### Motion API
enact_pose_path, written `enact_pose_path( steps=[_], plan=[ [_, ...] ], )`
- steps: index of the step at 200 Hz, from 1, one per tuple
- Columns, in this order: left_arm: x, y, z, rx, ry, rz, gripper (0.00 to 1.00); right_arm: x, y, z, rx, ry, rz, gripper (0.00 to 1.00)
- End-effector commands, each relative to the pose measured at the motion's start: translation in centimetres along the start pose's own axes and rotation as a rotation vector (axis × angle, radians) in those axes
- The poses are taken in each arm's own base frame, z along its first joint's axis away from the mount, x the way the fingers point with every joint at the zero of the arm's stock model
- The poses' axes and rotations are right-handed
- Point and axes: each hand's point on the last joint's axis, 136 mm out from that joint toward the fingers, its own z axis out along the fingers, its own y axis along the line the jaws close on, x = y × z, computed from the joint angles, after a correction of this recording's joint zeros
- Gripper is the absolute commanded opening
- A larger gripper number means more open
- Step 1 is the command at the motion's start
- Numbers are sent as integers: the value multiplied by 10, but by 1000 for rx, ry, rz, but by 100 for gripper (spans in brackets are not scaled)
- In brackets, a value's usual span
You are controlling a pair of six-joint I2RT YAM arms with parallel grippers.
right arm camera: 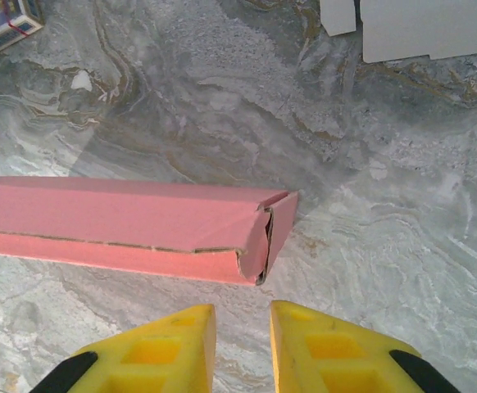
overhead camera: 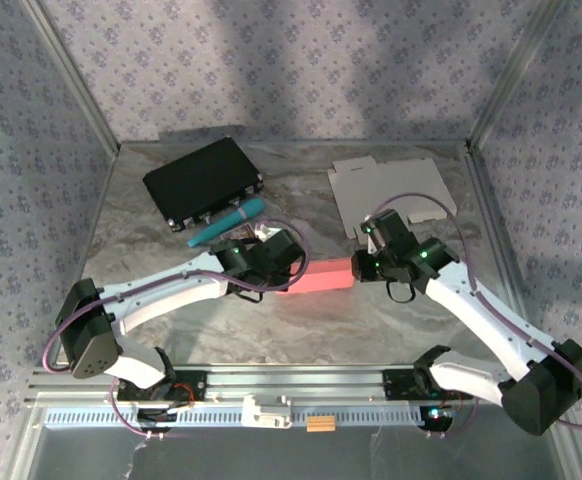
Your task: Fold the paper box
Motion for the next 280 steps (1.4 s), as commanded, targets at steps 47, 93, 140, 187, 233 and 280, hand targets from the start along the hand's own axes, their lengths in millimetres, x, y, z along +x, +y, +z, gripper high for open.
enact_pose_path(
  steps=[47,93,140,187,233,280],
  plan=[
    [10,3,4,-28,53,41,0,-15,0,6,39,-5,-42,26],
    [10,3,5,-30,53,44,0,-17,0,11,53,3,-47,21],
    [9,3,5,-29,53,47,0,-19,-5,14,84,4,-70,16],
    [9,3,5,-30,55,50,0,-20,-6,16,94,-4,-77,6],
    [8,2,6,-29,57,53,0,-21,-9,14,108,-6,-90,0],
    [9,1,8,-29,65,57,0,-19,-13,18,120,10,-112,0]
  ],
)
